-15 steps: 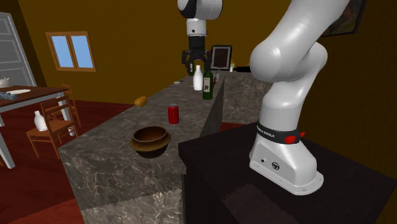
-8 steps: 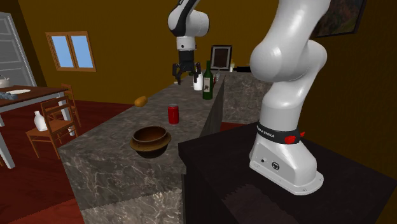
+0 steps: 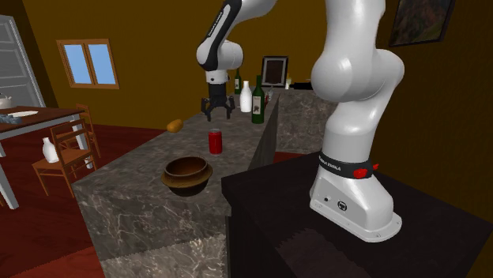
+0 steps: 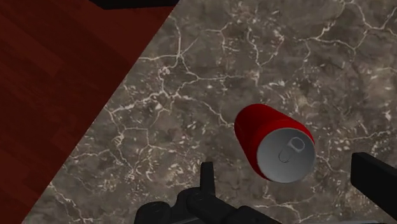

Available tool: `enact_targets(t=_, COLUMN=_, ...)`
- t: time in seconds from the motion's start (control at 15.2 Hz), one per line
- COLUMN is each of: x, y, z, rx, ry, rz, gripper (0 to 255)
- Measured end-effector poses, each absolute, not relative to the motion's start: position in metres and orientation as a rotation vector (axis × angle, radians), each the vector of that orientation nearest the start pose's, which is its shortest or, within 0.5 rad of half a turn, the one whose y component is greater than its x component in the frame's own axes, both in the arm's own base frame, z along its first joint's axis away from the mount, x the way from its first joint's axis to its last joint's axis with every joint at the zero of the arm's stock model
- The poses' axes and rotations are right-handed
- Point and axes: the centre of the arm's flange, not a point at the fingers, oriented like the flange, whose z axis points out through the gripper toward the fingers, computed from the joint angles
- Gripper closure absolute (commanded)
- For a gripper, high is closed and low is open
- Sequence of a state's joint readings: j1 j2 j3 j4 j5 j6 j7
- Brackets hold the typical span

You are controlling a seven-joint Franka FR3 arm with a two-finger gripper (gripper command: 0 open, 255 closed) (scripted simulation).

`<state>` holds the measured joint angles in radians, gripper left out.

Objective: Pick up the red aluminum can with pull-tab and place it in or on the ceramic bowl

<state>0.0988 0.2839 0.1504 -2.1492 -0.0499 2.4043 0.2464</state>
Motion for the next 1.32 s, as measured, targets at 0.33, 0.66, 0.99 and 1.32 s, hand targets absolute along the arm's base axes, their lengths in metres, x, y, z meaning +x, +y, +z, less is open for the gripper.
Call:
enact_targets(t=0.33, x=0.575, y=0.159, z=0.225, rx=-3.135, ry=-0.066, rz=0.04, gripper=0)
enact_targets(t=0.66, x=0.575, y=0.159, z=0.199, rx=-3.134, ry=-0.066, rz=0.04, gripper=0)
enact_targets(t=0.99, x=0.575, y=0.159, z=0.19, rx=-3.134, ry=-0.066, rz=0.039, gripper=0)
enact_targets(t=1.32, x=0.575, y=0.159, z=0.19, rx=-3.134, ry=-0.066, rz=0.039, gripper=255)
